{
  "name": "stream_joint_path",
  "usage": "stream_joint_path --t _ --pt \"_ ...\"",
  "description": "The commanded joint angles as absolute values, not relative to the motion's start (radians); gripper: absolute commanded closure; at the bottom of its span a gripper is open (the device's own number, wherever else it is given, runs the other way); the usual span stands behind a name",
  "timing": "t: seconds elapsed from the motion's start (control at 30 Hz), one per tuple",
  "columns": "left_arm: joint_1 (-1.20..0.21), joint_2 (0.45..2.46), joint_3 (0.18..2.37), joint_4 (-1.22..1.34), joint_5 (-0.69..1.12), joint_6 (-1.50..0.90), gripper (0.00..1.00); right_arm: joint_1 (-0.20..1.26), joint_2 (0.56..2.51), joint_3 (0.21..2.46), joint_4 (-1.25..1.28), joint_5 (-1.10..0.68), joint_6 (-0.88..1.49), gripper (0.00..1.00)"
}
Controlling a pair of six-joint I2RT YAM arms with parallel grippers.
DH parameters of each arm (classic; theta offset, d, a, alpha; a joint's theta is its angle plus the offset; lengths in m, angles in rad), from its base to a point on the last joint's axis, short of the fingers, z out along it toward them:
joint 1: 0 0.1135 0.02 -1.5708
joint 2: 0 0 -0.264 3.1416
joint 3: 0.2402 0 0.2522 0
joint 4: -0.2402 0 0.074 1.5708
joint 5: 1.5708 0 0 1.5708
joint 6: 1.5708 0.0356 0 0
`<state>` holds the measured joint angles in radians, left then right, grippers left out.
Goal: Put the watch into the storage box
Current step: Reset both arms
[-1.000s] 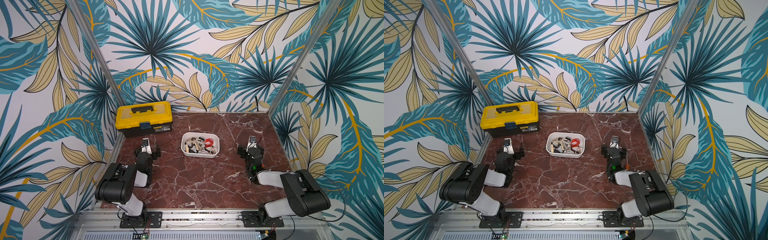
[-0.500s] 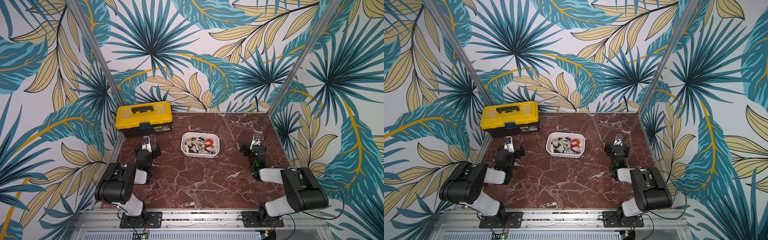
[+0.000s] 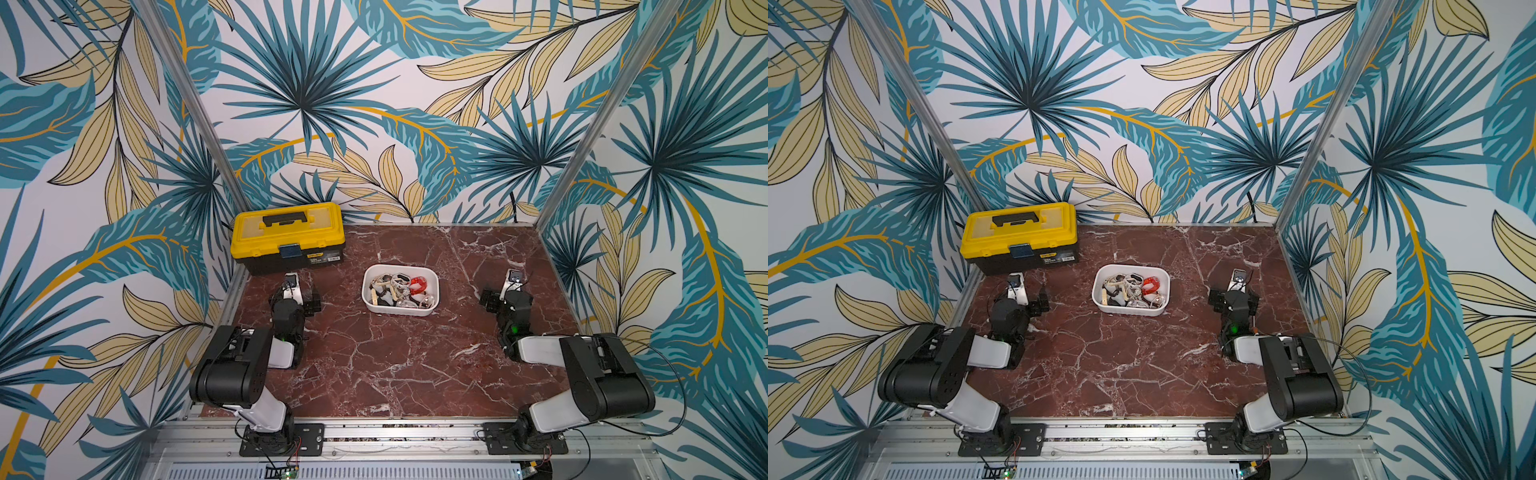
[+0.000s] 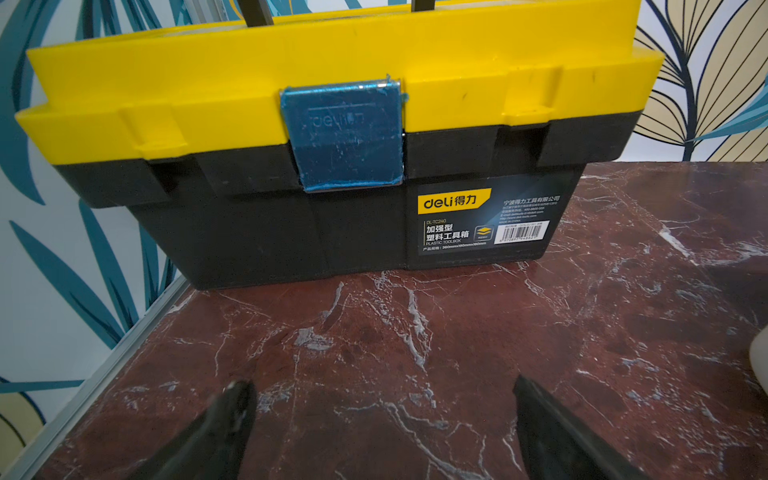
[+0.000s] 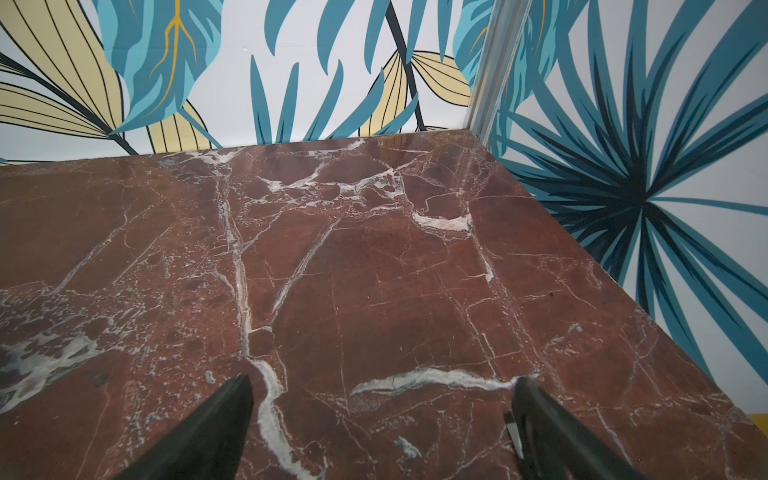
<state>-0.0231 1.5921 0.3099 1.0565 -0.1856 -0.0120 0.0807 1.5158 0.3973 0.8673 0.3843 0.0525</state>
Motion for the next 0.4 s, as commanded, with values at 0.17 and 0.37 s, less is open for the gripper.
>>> stream_joint_path --t 0.17,0.37 --pt "-0.01 1.575 0.347 1.039 -0.203 -0.023 0.0 0.078 1.506 0.39 0.888 0.394 0.065 0.0" --pt "-0.011 1.575 0.347 1.037 -0.211 -0.026 0.0 0.078 1.505 0.39 0.89 0.394 0.066 0.0"
